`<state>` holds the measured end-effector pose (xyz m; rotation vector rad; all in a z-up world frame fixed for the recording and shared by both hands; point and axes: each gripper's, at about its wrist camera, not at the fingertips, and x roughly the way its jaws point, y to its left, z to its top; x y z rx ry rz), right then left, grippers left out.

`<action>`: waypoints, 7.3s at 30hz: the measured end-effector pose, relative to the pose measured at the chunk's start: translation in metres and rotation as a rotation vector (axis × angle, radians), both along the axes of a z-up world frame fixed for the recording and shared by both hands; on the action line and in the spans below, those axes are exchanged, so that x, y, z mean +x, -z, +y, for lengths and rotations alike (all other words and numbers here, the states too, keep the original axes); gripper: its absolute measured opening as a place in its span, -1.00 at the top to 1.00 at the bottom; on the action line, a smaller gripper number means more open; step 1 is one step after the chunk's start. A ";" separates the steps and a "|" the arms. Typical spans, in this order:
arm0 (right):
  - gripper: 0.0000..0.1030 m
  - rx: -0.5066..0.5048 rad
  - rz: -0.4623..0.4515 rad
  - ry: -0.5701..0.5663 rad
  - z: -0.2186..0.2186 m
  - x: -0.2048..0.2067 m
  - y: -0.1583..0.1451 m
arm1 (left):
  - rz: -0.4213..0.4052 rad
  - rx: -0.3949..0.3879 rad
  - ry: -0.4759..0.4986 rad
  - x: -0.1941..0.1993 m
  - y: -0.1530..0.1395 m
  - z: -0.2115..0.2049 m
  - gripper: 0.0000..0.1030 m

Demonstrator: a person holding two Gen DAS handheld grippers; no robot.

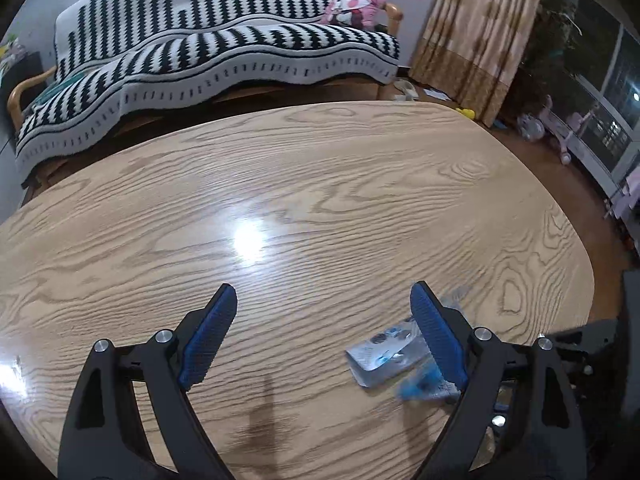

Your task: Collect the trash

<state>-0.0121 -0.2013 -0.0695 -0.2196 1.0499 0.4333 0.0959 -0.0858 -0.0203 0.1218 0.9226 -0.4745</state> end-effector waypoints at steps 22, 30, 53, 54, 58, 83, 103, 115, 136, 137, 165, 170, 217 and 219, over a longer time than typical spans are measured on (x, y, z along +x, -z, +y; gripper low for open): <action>0.72 0.108 -0.027 0.308 -0.153 -0.090 -0.035 | -0.051 0.276 0.215 -0.032 0.049 -0.087 0.78; 0.72 0.125 -0.031 0.634 -0.251 -0.134 -0.041 | -0.063 0.160 0.200 -0.050 0.013 -0.124 0.86; 0.72 0.196 0.273 1.116 -0.446 -0.267 0.074 | 0.001 0.025 0.674 -0.220 0.031 -0.368 0.85; 0.72 0.197 0.272 1.116 -0.448 -0.265 0.074 | 0.005 0.029 0.675 -0.219 0.033 -0.371 0.85; 0.72 0.206 0.261 1.120 -0.450 -0.262 0.073 | 0.014 0.045 0.689 -0.219 0.041 -0.379 0.85; -0.52 0.203 0.054 1.260 -0.455 -0.277 0.017 | 0.089 0.001 0.730 -0.222 0.066 -0.413 0.84; -0.59 0.128 -0.144 1.075 -0.378 -0.191 -0.055 | -0.072 -0.038 0.356 -0.154 0.008 -0.268 -0.83; -0.61 0.143 -0.155 0.680 -0.183 -0.030 -0.079 | -0.105 0.007 -0.154 -0.075 -0.010 -0.013 -0.83; -0.61 0.091 -0.109 0.465 -0.032 0.067 -0.051 | -0.123 0.001 -0.428 -0.036 -0.013 0.145 -0.83; -0.61 0.092 -0.109 0.466 -0.032 0.067 -0.051 | -0.121 0.000 -0.425 -0.036 -0.013 0.144 -0.83; -0.63 0.101 -0.124 0.472 -0.040 0.060 -0.055 | -0.131 0.028 -0.411 -0.035 -0.014 0.132 -0.83; -0.63 0.096 -0.127 0.467 -0.040 0.059 -0.056 | -0.132 0.031 -0.413 -0.034 -0.015 0.133 -0.83; -0.68 0.097 -0.147 0.464 -0.043 0.056 -0.064 | -0.112 0.057 -0.405 -0.034 -0.004 0.124 -0.83; -0.68 0.096 -0.147 0.465 -0.042 0.056 -0.064 | -0.113 0.059 -0.407 -0.034 -0.004 0.125 -0.83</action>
